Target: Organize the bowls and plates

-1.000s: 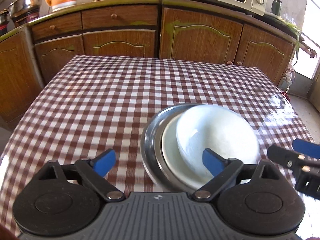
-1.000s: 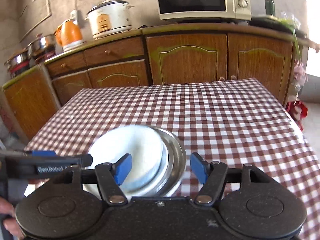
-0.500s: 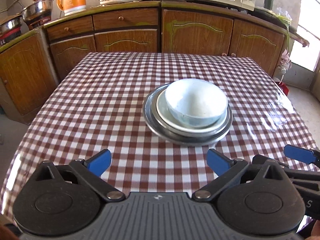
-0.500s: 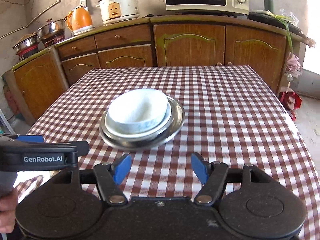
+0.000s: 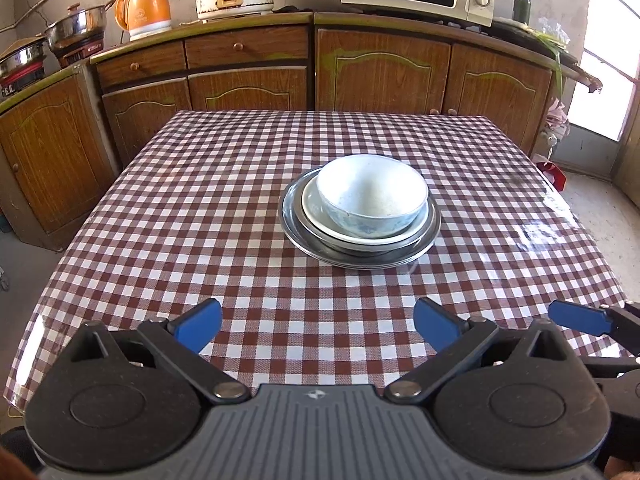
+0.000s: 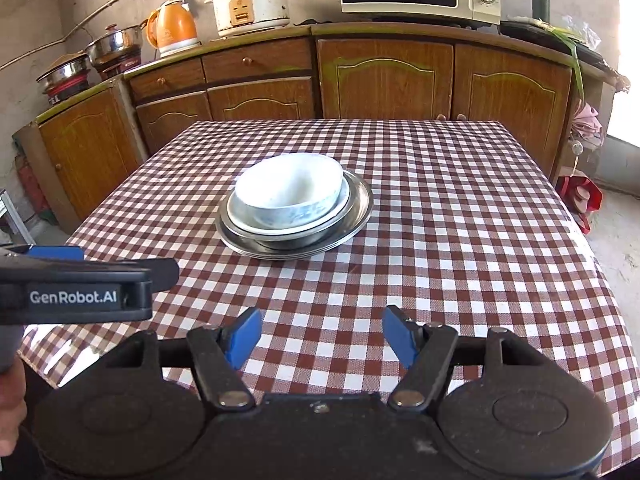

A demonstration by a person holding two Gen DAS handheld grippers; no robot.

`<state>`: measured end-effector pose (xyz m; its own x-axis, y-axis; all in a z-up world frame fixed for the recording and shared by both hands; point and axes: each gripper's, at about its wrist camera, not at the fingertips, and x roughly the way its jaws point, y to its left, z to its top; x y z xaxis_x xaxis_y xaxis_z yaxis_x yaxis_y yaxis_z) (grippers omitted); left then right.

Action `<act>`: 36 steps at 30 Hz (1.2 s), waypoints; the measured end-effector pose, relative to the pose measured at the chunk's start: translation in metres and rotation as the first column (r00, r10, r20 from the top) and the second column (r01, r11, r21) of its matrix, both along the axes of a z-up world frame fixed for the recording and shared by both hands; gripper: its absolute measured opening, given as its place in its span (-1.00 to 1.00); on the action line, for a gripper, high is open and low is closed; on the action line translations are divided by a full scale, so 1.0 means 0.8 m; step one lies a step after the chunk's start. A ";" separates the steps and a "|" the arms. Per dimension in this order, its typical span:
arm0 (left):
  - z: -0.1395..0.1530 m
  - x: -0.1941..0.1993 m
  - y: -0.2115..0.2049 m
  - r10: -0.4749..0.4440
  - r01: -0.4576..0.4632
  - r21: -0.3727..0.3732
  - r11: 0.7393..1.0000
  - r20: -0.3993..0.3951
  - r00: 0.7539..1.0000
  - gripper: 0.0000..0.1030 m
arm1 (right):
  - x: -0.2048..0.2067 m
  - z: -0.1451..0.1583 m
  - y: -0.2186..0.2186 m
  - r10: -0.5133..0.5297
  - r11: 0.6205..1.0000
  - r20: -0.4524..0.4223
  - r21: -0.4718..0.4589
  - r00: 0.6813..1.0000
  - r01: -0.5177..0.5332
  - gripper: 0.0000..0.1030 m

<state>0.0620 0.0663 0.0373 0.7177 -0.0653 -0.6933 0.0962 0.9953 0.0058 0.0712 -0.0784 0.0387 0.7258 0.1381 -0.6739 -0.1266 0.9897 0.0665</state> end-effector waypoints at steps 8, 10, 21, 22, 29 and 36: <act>0.001 -0.004 -0.001 -0.006 0.006 0.001 1.000 0.010 1.000 1.00 | -0.004 0.000 -0.002 0.000 1.000 -0.001 0.003 1.000 0.000 0.55; 0.001 -0.005 -0.002 -0.008 0.008 0.006 1.000 0.010 1.000 1.00 | -0.004 0.000 -0.002 0.001 1.000 -0.002 0.004 1.000 -0.001 0.55; -0.004 -0.002 -0.003 -0.008 0.008 0.004 1.000 -0.003 1.000 1.00 | 0.000 -0.004 0.000 0.007 1.000 -0.016 0.005 1.000 -0.007 0.55; -0.004 -0.002 -0.003 -0.007 0.007 0.004 1.000 -0.003 1.000 1.00 | 0.001 -0.005 0.000 0.008 1.000 -0.017 0.005 1.000 -0.008 0.55; -0.006 0.001 -0.002 -0.006 0.006 -0.002 1.000 -0.015 1.000 1.00 | 0.003 -0.006 0.001 0.010 1.000 -0.025 0.005 1.000 -0.010 0.55; -0.009 0.003 -0.003 -0.009 0.009 -0.005 1.000 -0.021 1.000 1.00 | 0.005 -0.008 0.000 0.013 1.000 -0.034 0.005 0.999 -0.013 0.55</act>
<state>0.0645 0.0643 0.0304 0.7026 -0.0754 -0.7076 0.1056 0.9944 -0.0011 0.0750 -0.0781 0.0323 0.7009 0.1503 -0.6973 -0.1369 0.9877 0.0753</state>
